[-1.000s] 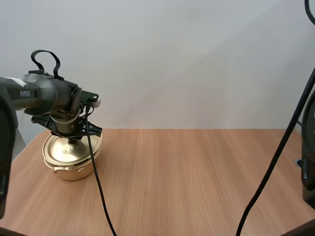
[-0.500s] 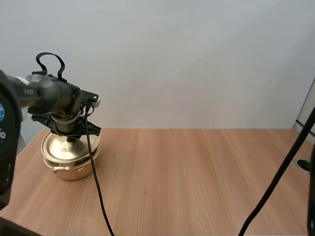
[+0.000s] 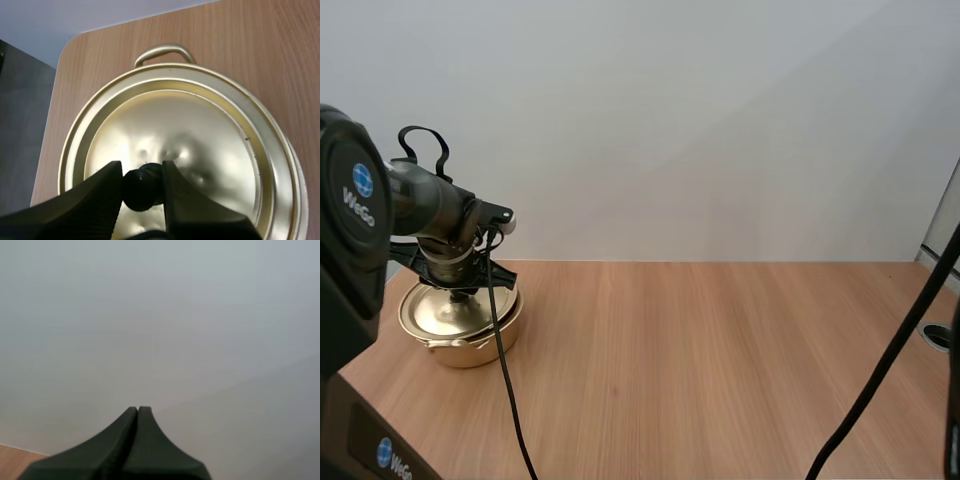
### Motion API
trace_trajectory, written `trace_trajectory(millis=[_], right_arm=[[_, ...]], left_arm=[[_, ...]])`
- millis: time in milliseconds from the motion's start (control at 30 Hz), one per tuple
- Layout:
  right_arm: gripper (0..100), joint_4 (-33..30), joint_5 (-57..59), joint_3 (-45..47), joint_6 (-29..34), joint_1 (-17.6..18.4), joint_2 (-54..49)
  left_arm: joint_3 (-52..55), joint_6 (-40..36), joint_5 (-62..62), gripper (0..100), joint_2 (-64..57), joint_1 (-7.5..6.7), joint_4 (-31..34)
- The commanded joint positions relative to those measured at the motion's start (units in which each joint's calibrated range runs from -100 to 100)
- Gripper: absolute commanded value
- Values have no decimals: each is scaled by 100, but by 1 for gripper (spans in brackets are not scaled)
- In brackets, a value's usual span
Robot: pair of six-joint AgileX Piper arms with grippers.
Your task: Open the pot, put the car inside, and close it
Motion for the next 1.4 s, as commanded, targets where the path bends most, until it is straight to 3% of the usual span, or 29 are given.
trace_trajectory(millis=[0, 167, 433, 1233, 1300, 1367], right_arm=[[0, 32, 0, 1, -2, 0, -6], [0, 61, 0, 1, -2, 0, -6], [0, 61, 0, 1, -2, 0, -6], [0, 61, 0, 1, -2, 0, -6], [0, 61, 0, 1, -2, 0, -6], [0, 61, 0, 1, -2, 0, -6]], left_arm=[[4, 31, -10, 0, 1, 0, -35], [4, 66, -10, 0, 1, 0, -117], [4, 1029, 192, 0, 1, 0, -1359], [4, 909, 382, 0, 601, 31, -1265], [4, 909, 177, 6, 561, 31, -1254], [4, 909, 67, 21, 515, 31, -1172]])
